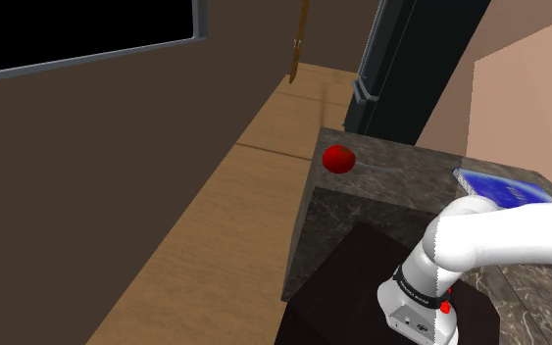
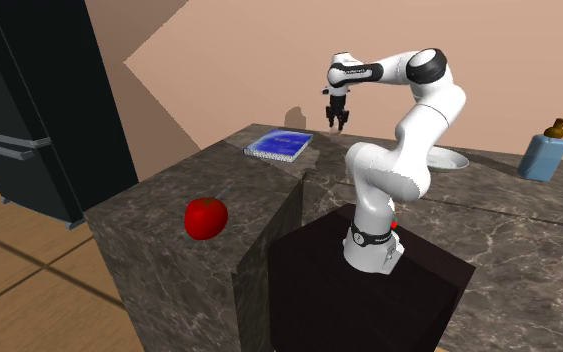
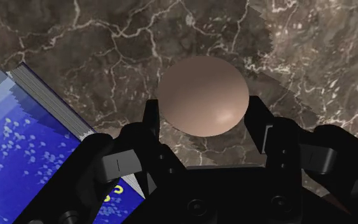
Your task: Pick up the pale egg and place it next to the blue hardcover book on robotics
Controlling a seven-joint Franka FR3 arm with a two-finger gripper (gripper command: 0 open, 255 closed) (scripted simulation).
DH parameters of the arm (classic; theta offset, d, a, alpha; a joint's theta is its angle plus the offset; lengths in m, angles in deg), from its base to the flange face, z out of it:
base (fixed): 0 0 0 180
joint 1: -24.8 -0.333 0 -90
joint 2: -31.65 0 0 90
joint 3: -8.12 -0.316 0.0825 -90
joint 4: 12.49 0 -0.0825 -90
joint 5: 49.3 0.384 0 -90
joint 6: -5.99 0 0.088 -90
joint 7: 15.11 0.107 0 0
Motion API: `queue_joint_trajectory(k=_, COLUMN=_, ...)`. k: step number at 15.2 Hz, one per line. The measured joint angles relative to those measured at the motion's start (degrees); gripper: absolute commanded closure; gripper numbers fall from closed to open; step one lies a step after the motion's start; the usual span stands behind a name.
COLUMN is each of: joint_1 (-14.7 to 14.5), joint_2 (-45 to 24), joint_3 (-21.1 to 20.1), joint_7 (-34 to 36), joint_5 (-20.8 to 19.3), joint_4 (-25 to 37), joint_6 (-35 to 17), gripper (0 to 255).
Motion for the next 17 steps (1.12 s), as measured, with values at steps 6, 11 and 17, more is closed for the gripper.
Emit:
queue_joint_trajectory(k=6, joint_1=0.1, joint_2=1.5, joint_3=2.1, joint_7=1.3, joint_5=-2.1, joint_4=-2.9, joint_6=-3.3, gripper=255)
queue_joint_trajectory(k=11, joint_1=-0.1, joint_2=2.8, joint_3=4.0, joint_7=2.2, joint_5=-3.8, joint_4=-4.8, joint_6=-5.7, gripper=255)
queue_joint_trajectory(k=17, joint_1=-0.7, joint_2=3.9, joint_3=5.8, joint_7=3.1, joint_5=-5.6, joint_4=-5.8, joint_6=-7.8, gripper=255)
